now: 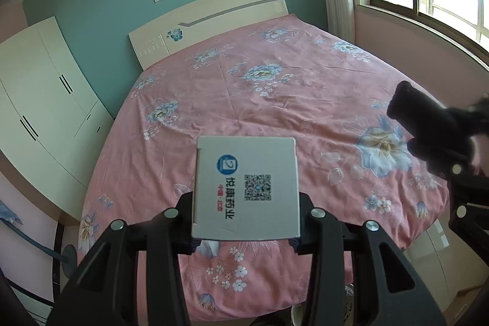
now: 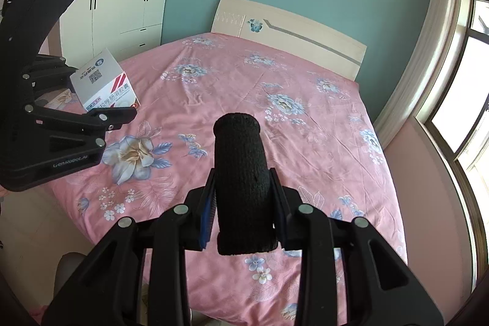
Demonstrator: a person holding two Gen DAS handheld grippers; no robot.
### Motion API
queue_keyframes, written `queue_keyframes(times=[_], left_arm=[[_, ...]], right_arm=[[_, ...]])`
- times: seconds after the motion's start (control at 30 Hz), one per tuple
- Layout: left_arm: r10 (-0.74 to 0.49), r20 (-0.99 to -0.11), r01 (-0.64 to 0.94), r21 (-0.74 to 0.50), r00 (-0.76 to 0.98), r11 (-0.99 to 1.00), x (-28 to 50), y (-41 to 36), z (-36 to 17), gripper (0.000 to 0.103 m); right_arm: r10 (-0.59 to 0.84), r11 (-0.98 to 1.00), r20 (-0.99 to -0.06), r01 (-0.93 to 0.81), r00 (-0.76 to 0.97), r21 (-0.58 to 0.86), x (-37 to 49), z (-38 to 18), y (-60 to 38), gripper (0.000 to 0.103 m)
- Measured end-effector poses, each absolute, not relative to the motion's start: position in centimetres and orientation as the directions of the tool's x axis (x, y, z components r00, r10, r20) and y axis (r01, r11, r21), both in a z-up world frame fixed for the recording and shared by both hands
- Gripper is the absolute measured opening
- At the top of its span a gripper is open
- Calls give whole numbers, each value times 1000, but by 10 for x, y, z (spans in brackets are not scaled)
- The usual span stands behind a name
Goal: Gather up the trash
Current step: 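Lift the white box and foam tube and carry both toward the trash bin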
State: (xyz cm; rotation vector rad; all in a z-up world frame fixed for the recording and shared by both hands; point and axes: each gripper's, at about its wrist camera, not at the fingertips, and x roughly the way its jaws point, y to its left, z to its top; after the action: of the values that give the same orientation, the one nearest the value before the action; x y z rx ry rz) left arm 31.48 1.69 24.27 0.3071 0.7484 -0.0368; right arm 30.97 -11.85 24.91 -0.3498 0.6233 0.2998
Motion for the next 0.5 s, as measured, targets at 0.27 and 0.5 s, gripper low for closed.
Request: queue_keyframes(times=[0.27, 0.5], left_arm=[[44, -640, 181, 281, 767, 943, 240, 28, 248, 45], [6, -639, 209, 260, 769, 943, 195, 43, 236, 45]], right_arm=[[147, 882, -575, -370, 805, -292, 252, 275, -104, 33], [147, 872, -560, -374, 815, -315, 216, 276, -94, 33]])
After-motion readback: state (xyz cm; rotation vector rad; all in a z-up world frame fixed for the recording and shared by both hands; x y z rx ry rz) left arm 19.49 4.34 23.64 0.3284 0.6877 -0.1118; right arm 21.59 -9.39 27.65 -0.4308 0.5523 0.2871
